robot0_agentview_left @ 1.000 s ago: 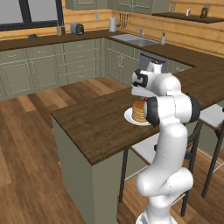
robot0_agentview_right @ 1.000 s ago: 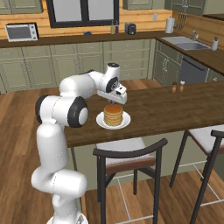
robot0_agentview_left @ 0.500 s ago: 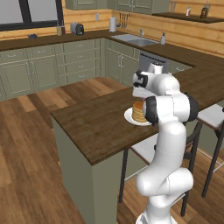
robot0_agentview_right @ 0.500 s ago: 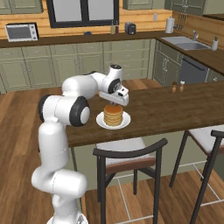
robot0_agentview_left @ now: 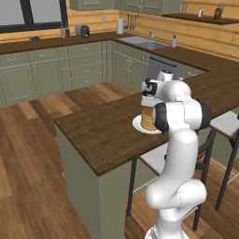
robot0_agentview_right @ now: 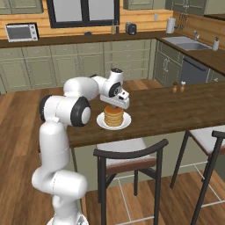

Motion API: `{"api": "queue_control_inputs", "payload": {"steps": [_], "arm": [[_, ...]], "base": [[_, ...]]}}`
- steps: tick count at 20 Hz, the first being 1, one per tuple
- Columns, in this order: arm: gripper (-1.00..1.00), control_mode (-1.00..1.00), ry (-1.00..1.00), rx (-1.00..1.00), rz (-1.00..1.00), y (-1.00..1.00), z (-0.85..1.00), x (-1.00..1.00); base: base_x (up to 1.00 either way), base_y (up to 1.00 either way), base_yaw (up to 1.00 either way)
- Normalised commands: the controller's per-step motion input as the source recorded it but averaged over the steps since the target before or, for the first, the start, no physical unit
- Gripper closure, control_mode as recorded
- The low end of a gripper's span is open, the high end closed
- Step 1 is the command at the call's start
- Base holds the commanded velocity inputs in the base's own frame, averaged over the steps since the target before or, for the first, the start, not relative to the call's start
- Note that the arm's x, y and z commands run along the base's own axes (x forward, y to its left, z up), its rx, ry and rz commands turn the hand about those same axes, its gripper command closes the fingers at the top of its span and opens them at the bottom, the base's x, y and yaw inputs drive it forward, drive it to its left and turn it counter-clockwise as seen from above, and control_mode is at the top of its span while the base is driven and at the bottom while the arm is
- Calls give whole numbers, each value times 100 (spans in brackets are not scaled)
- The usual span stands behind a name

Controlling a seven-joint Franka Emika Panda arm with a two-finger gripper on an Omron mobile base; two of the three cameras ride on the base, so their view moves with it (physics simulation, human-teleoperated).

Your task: Take the strawberry from the fridge and place it on top of the pancake, located on the dining counter.

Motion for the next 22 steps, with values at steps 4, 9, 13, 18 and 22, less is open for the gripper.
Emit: {"api": "queue_control_inputs", "payload": {"steps": [4, 9, 13, 18, 22], "arm": [[100, -100, 0, 0, 0, 0, -21, 0], [100, -100, 0, 0, 0, 0, -22, 0], [-100, -100, 0, -1, 0, 3, -13, -6], [-100, -100, 0, 0, 0, 5, 0, -17], [-100, -100, 0, 0, 0, 14, 15, -8]], "base": [[0, 0, 0], [0, 0, 0], [0, 0, 0], [0, 0, 0], [0, 0, 0]]}}
